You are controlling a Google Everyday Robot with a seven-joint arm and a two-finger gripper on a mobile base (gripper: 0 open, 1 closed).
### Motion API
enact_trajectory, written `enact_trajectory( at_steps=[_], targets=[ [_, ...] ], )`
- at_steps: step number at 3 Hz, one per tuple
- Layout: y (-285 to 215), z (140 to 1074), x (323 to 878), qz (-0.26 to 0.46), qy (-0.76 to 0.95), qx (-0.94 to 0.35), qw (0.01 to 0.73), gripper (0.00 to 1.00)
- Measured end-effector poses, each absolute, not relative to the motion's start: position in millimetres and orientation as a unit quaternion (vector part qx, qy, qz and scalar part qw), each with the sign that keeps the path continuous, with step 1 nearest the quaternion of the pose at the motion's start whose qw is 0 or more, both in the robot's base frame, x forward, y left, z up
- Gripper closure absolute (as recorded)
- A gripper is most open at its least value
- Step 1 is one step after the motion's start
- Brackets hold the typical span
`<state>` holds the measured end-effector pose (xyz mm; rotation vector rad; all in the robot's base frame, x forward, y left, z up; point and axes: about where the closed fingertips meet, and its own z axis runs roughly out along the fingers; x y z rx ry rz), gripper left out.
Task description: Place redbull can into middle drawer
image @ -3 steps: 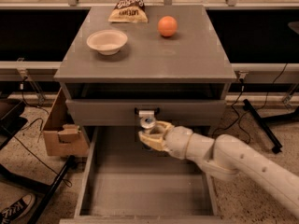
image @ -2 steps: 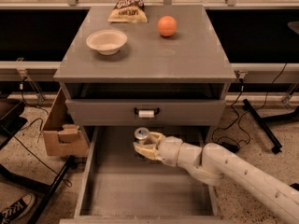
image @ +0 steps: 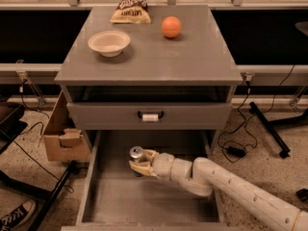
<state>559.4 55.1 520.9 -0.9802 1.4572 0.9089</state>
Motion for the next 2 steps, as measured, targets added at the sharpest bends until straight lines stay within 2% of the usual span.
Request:
enact_trajectory(
  at_steps=[1,2],
  targets=[
    [78.2,491.1,556.9,0.399,0.607,-0.431,0.536,1.0],
    [83.3,490.4,556.2,0.401,0.605,-0.433,0.534,0.81]
  ],
)
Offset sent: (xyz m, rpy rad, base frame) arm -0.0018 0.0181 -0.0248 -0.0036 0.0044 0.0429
